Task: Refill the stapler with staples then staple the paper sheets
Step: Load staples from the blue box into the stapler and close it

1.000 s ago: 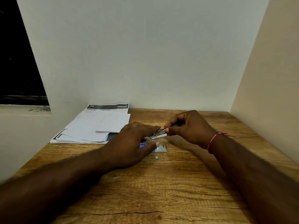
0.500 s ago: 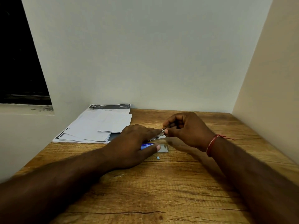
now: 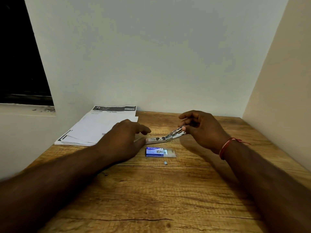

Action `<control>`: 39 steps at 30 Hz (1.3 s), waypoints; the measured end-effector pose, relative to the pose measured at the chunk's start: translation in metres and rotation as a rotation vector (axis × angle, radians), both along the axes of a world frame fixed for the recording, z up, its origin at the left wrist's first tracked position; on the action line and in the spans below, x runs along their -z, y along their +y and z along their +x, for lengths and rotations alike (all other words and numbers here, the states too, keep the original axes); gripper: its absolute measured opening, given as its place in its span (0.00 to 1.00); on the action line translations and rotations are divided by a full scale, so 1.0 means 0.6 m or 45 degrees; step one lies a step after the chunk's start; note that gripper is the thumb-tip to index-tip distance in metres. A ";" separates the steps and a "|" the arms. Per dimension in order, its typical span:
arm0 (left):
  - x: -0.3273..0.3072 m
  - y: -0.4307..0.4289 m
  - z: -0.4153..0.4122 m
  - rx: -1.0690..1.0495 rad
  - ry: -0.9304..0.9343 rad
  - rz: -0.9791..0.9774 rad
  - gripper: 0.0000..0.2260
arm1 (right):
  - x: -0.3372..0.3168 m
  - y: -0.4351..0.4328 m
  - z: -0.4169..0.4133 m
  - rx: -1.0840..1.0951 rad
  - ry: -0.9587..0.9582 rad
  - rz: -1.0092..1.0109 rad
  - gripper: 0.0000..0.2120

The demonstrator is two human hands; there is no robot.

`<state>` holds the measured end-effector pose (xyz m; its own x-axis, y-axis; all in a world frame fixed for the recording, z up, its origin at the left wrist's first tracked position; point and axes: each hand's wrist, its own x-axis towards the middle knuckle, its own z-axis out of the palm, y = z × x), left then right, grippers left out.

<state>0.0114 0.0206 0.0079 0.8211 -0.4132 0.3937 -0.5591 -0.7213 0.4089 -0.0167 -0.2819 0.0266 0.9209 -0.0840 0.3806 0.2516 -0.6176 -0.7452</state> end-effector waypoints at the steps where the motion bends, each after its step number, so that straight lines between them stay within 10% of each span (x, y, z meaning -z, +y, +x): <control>1: 0.000 0.001 0.003 -0.013 0.012 -0.007 0.14 | -0.001 0.000 0.000 0.001 -0.016 -0.039 0.17; 39: 0.013 -0.030 -0.004 0.257 -0.036 -0.727 0.22 | -0.008 0.104 -0.051 -0.174 -0.532 -0.597 0.49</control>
<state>0.0088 0.0026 0.0002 0.7344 -0.2768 0.6197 -0.6784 -0.2707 0.6830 -0.0476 -0.2194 0.0311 0.6778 0.2862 0.6773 0.5616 -0.7960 -0.2257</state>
